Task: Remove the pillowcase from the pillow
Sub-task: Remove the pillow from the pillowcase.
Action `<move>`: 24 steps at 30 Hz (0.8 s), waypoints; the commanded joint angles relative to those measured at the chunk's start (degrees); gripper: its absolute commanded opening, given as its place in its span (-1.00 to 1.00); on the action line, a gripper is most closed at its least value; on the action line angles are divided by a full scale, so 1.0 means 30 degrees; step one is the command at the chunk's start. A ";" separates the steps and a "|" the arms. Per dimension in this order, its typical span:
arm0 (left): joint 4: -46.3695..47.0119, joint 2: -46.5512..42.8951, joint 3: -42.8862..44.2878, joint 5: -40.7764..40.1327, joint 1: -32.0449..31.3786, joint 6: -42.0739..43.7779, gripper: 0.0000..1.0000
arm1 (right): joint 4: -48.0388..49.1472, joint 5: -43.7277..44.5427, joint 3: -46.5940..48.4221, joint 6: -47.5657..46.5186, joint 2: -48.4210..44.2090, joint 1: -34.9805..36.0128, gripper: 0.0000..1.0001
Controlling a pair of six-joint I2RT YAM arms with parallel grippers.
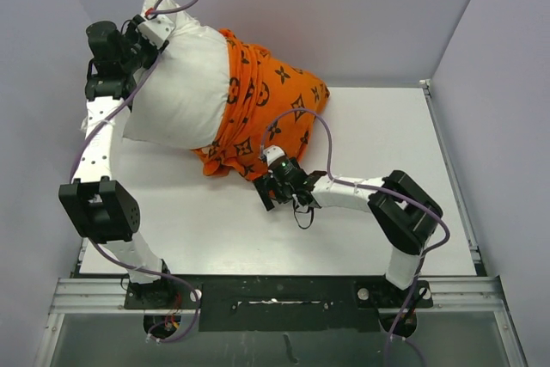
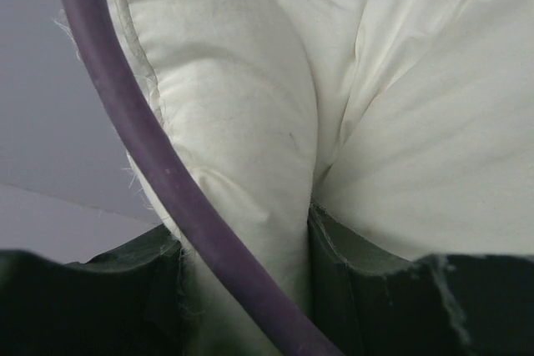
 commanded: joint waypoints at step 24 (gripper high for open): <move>0.1216 -0.0284 0.2343 -0.3791 0.1424 -0.0372 -1.00 | 0.0534 0.3385 -0.5274 0.3593 -0.8769 -0.5361 -1.00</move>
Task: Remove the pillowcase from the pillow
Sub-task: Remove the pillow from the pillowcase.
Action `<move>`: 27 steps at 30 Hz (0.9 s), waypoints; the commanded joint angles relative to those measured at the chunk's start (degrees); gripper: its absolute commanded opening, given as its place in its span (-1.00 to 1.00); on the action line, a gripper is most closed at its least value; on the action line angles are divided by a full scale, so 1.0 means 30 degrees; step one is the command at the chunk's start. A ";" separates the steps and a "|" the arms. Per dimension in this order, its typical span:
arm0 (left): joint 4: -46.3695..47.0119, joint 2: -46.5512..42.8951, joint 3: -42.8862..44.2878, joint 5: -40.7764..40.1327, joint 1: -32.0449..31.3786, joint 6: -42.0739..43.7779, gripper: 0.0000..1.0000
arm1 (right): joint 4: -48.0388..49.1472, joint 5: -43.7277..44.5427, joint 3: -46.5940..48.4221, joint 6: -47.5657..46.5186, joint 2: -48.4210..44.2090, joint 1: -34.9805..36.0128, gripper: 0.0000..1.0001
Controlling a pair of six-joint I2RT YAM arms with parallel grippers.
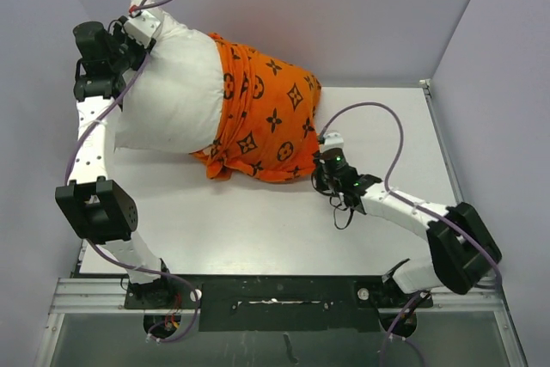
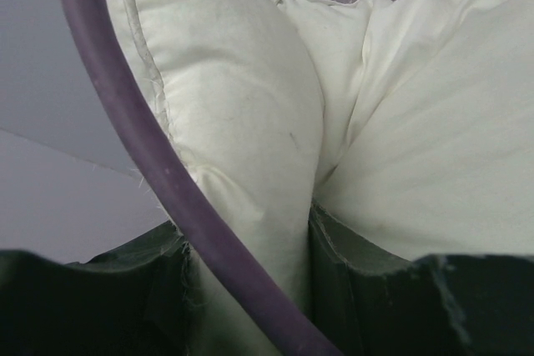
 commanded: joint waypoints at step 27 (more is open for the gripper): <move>-1.7999 -0.5768 -0.2457 1.2926 -0.0431 0.5630 0.94 | -0.5420 -0.2905 -0.1596 0.2243 -1.1257 -1.0070 -1.00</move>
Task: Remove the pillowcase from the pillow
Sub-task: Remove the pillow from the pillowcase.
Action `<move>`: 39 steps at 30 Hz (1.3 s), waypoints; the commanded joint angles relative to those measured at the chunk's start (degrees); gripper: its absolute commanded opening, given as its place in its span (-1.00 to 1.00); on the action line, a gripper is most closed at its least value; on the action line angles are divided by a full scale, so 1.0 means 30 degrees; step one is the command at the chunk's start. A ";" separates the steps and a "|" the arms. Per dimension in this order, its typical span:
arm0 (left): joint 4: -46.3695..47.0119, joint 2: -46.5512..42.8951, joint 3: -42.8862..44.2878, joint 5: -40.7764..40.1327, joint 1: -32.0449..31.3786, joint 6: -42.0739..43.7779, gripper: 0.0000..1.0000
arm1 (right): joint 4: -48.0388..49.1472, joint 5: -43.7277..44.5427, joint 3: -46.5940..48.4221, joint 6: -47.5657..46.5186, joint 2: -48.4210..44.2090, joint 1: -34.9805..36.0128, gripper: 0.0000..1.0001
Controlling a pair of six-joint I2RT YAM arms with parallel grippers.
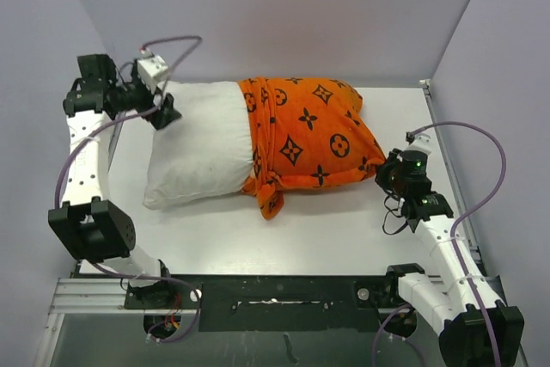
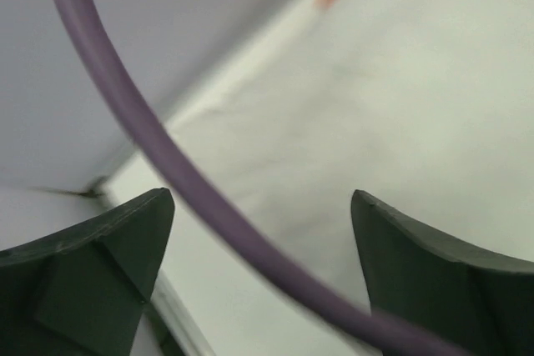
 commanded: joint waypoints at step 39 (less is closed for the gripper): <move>0.1487 -0.1013 -1.2384 -0.6604 -0.6873 0.7857 -1.00 | 0.1335 -0.0986 0.2787 -0.2337 0.0963 0.1197 -1.00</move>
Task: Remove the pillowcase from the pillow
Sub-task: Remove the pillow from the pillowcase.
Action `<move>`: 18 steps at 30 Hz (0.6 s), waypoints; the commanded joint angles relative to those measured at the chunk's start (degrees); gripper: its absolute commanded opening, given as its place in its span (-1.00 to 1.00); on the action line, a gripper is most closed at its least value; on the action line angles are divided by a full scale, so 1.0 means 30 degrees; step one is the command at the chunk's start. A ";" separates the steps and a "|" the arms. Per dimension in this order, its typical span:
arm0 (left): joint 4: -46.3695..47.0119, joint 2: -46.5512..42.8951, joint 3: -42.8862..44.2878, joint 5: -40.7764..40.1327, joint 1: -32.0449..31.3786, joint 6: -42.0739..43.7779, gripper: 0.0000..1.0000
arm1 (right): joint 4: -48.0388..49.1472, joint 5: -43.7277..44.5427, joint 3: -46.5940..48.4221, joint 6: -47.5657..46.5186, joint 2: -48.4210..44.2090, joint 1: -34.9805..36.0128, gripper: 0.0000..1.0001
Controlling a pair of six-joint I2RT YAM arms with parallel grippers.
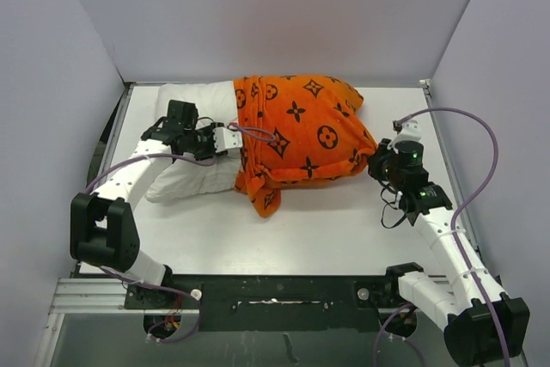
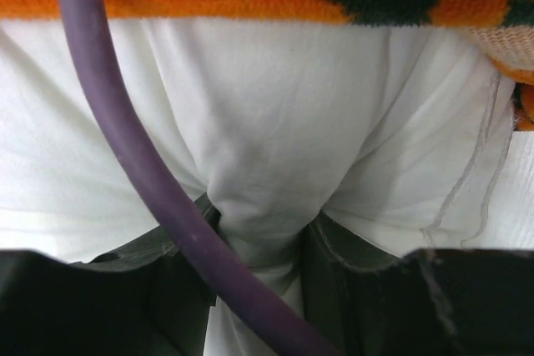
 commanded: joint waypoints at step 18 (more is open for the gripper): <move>0.5146 0.0924 -0.3978 -0.2946 0.8330 0.1387 -1.00 | -0.0051 -0.1707 0.3935 0.0679 -0.0105 -0.8293 -1.00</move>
